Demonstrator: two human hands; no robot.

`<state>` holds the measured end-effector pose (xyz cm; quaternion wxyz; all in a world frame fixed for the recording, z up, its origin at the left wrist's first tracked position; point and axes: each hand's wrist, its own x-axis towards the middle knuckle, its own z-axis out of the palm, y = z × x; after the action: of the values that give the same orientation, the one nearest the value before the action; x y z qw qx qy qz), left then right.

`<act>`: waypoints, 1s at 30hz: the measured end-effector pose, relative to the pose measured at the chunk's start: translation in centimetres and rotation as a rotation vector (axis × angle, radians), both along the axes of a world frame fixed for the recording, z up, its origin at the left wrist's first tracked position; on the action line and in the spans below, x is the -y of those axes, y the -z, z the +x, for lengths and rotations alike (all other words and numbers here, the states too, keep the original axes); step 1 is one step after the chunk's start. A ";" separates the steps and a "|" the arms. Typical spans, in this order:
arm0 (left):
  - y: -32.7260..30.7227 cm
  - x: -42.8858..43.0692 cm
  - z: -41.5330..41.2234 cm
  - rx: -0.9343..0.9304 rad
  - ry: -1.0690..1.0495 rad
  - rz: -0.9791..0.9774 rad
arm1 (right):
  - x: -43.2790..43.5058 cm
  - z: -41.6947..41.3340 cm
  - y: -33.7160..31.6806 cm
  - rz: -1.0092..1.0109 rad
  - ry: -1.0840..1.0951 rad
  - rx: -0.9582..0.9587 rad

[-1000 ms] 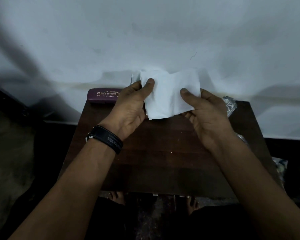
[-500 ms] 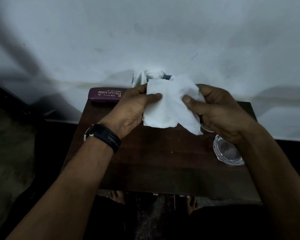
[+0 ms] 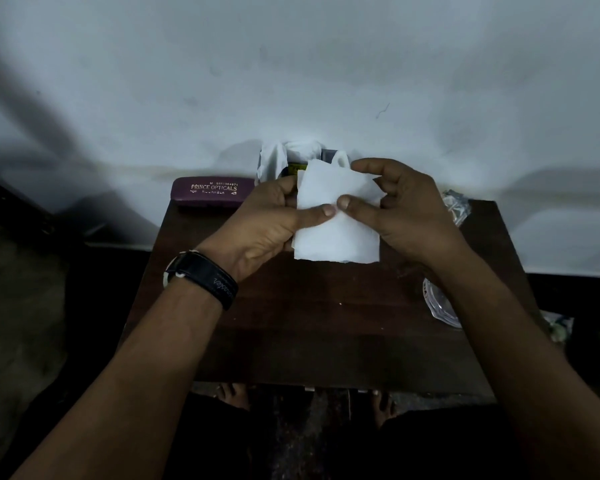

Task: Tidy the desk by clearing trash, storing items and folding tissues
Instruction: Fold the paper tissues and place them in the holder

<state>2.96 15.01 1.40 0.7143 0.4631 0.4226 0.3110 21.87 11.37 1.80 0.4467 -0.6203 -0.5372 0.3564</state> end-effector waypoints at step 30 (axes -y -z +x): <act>-0.6 -0.1 -0.6 0.013 -0.055 0.087 | 0.5 1.0 -0.1 -0.129 0.012 -0.263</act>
<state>2.34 15.14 1.96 0.6874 0.4798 0.4167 0.3516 22.87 10.84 1.92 0.4748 -0.5988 -0.4462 0.4657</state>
